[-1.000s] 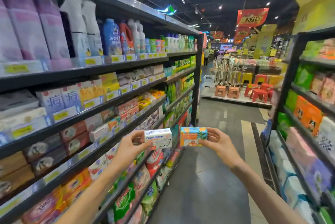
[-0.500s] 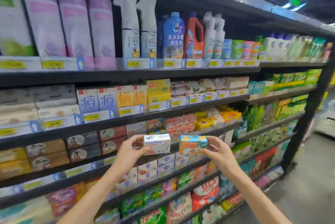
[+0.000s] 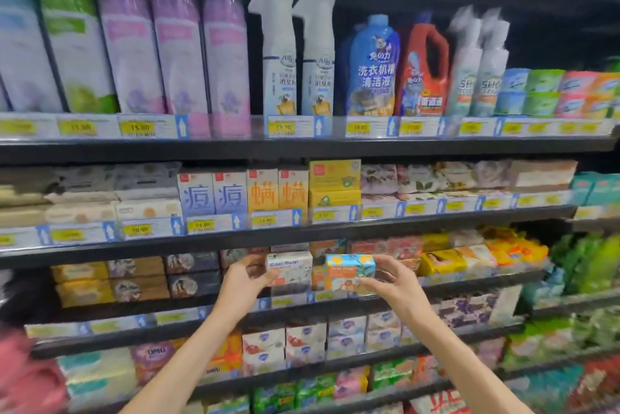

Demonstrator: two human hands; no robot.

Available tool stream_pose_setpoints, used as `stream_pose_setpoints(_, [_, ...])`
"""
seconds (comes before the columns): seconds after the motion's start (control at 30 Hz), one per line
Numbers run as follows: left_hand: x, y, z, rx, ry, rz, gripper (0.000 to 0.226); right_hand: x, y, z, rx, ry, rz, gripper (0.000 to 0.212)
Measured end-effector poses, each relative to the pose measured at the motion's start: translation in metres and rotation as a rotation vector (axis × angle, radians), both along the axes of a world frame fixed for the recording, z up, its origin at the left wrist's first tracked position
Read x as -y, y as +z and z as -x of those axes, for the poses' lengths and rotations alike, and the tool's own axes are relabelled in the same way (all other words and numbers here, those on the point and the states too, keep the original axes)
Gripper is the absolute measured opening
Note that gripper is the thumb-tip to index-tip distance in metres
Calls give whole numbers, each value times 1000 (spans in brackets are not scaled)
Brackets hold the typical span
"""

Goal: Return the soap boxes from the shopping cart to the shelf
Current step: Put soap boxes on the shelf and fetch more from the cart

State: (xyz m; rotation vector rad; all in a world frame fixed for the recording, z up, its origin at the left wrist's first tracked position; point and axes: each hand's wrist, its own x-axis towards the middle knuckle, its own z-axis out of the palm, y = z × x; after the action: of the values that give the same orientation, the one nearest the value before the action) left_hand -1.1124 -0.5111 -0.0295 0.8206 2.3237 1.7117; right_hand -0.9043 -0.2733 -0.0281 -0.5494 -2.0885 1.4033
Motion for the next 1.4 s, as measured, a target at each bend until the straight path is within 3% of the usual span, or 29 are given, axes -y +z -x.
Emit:
stream_pose_setpoints(0.13, [-17, -12, 15, 20, 33, 71, 39, -6, -1, 11, 5, -28, -36, 56])
stream_pose_setpoints(0.27, [-24, -27, 21, 30, 120, 113, 64, -7, -1, 23, -5, -52, -47, 48])
stream_pose_setpoints(0.47, [-29, -26, 10, -79, 233, 90, 37, -8, -10, 47, 13, -82, -94, 51])
stream_pose_setpoints(0.63, [-32, -40, 11, -140, 254, 52, 41, -8, -21, 63, 31, -110, -126, 45])
stream_pose_setpoints(0.77, [-34, -41, 3, -145, 273, 26, 57, -7, -27, 71, 27, -170, -153, 62])
stream_pose_setpoints(0.83, [-34, -42, 3, -144, 273, 17, 61, -8, -30, 72, 22, -185, -186, 57])
stream_pose_setpoints(0.9, [-34, -43, 4, -139, 272, 5, 60, -6, -31, 74, -8, -195, -201, 46])
stream_pose_setpoints(1.0, [-35, -43, 4, -151, 292, 3, 54, 0, -33, 78, 16, -247, -228, 54])
stream_pose_setpoints(1.2, [-39, -48, 2, -142, 298, -24, 59, 7, -36, 84, -43, -298, -264, 39])
stream_pose_setpoints(1.4, [-45, -50, 0, -146, 318, -35, 52, 6, -38, 86, -59, -299, -247, 42])
